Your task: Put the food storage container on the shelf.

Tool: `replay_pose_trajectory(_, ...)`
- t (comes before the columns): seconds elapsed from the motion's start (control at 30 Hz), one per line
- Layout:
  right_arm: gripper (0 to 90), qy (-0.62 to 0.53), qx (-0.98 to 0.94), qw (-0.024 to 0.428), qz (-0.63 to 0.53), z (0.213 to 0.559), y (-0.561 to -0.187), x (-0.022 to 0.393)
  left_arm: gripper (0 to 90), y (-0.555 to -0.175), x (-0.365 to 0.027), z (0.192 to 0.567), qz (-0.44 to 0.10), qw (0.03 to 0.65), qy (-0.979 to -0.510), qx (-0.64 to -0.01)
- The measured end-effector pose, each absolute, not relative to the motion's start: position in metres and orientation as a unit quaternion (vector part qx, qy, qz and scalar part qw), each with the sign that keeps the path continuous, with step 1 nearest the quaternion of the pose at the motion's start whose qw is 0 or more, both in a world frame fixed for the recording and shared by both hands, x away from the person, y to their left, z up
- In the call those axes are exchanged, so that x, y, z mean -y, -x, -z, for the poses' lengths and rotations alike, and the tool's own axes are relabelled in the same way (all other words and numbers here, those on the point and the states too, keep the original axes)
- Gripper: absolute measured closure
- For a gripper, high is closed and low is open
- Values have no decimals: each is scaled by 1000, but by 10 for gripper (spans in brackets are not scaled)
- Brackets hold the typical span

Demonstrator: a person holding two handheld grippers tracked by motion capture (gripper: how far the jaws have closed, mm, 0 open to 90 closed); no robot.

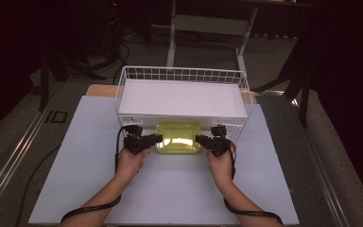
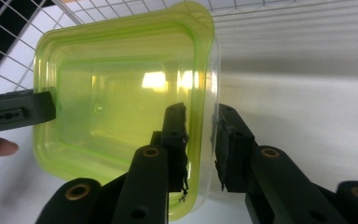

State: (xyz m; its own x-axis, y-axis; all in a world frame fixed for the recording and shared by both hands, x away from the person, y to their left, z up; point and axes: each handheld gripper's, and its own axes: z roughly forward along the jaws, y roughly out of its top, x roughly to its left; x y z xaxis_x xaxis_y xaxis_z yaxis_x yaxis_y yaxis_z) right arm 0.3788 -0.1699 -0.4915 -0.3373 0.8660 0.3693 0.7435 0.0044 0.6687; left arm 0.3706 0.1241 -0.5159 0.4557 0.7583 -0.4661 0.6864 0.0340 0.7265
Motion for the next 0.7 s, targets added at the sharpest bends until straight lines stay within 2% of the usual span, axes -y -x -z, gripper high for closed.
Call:
replay_pose_trajectory(0.07, 729, -567, -706, 81, -416, 494, -382, 171, 664, -371, -123, 518, -53, 491, -701, -514)
replay_pose_trajectory(0.1, 724, -575, -702, 68, -416, 494, -383, 170, 630, -372, -123, 518, -59, 489, -703, -513)
replay_pose_trajectory(0.2, 706, -571, -701, 79, -420, 497, -386, 173, 594, -374, -122, 520, -69, 493, -699, -513)
replay_pose_trajectory(0.37, 656, -575, -699, 83, -416, 497, -385, 169, 547, -374, -120, 520, -80, 494, -693, -519)
replay_pose_trajectory(0.43, 642, -559, -707, 105, -420, 498, -385, 168, 531, -372, -121, 519, -87, 494, -698, -512)
replay_pose_trajectory(0.63, 583, -539, -716, 134, -422, 493, -378, 167, 502, -366, -124, 515, -96, 496, -702, -502)
replay_pose_trajectory(0.7, 575, -530, -723, 139, -420, 488, -373, 168, 420, -363, -126, 512, -90, 502, -702, -498)
